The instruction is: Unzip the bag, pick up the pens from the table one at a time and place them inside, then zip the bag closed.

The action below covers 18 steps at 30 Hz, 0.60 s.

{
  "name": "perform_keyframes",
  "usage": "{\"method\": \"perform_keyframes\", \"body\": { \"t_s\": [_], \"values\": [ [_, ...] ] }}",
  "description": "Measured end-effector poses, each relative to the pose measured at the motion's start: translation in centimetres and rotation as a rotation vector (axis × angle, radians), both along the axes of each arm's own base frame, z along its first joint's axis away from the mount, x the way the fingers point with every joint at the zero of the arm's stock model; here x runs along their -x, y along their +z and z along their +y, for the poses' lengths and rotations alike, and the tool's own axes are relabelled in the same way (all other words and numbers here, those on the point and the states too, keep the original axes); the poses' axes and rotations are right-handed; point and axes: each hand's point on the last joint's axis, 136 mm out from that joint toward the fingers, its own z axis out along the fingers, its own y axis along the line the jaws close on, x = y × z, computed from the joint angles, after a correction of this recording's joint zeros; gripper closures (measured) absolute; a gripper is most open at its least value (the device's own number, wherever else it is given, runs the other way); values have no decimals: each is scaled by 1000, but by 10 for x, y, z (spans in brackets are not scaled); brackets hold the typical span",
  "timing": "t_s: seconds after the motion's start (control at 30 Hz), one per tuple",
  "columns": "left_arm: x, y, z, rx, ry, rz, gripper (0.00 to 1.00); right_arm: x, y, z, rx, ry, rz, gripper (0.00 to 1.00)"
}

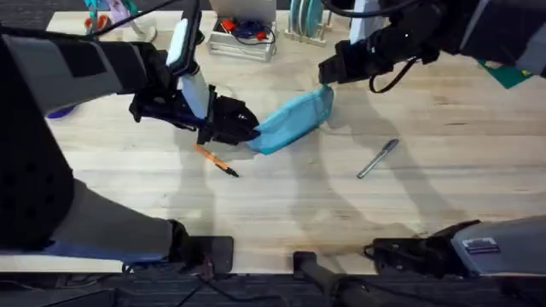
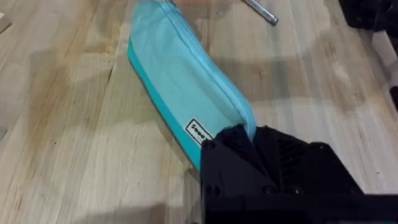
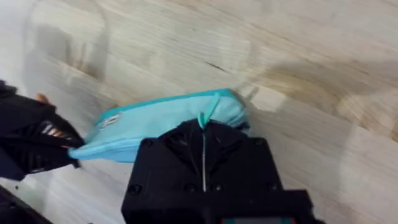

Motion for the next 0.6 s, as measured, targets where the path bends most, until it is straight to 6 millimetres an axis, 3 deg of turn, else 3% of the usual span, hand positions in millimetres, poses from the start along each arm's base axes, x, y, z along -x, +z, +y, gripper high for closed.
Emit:
{"method": "perform_keyframes", "body": {
  "t_s": [0.27, 0.6],
  "values": [
    [0, 0, 0, 1, 0, 0, 960, 7, 26, 7, -39, 29, -55, 970],
    [0, 0, 0, 0, 0, 0, 960, 12, 30, 12, -60, 48, -47, 970]
  ]
}}
